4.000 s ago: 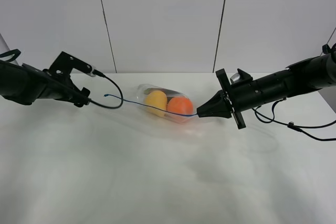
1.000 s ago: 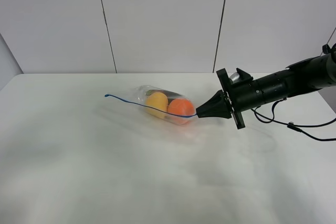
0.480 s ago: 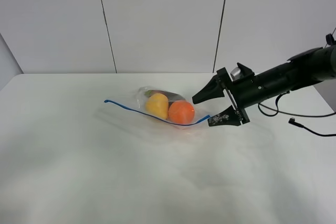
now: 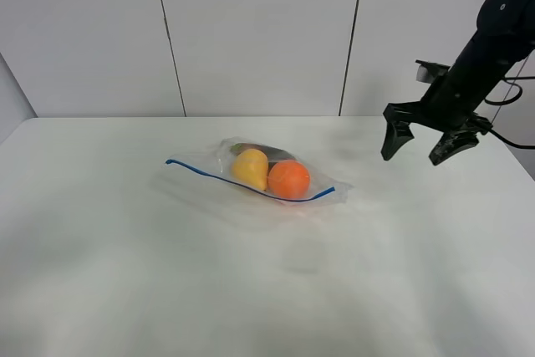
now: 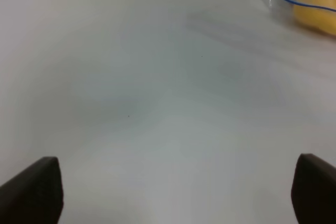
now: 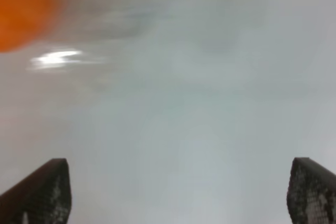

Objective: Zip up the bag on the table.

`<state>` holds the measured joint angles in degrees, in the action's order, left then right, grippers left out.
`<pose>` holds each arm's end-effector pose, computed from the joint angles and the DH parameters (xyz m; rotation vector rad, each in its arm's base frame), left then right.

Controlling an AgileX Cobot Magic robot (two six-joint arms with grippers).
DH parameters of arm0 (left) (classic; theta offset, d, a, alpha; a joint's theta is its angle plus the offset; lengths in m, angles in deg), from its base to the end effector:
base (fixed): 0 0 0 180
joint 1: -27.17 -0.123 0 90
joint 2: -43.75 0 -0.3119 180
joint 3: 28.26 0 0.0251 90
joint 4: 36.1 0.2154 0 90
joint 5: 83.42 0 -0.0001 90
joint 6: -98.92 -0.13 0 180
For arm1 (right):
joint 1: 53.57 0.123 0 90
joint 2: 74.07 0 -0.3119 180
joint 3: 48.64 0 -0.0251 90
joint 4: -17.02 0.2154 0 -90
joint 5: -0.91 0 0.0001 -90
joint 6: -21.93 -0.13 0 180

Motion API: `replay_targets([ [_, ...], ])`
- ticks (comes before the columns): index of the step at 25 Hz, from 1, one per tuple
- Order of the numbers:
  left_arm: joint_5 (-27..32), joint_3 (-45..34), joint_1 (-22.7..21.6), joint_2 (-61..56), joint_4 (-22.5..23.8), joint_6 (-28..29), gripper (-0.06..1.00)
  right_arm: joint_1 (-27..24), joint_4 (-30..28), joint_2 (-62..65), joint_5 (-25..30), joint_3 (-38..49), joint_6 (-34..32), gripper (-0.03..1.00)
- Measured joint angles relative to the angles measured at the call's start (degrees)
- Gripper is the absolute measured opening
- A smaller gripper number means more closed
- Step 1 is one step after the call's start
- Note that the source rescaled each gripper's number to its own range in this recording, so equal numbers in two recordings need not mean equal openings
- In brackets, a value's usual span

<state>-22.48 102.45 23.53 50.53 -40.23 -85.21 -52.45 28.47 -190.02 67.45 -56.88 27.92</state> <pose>-0.0288 -0.0100 0.2420 0.0124 2.0401 -0.0013 0.3624 0.0308 0.2347 -0.0809 3.0201 0.2770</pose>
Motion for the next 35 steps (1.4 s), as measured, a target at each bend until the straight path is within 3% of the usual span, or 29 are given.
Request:
replay_targets([
  [5,0.0,0.0,0.0,0.0,0.0,0.0,1.0,0.0,-11.45,0.24,2.83,-0.2,-1.97,0.99],
  [14,0.0,0.0,0.0,0.0,0.0,0.0,1.0,0.0,-10.9,9.4,2.83,9.64,-1.71,1.0],
  [24,0.0,0.0,0.0,0.0,0.0,0.0,1.0,0.0,-10.84,36.27,2.76,36.22,-1.34,1.0],
  [32,0.0,0.0,0.0,0.0,0.0,0.0,1.0,0.0,-10.04,65.66,-7.22,54.4,-2.08,1.0],
  [35,0.0,0.0,0.0,0.0,0.0,0.0,1.0,0.0,-10.04,77.03,-7.52,57.34,-2.15,1.0],
])
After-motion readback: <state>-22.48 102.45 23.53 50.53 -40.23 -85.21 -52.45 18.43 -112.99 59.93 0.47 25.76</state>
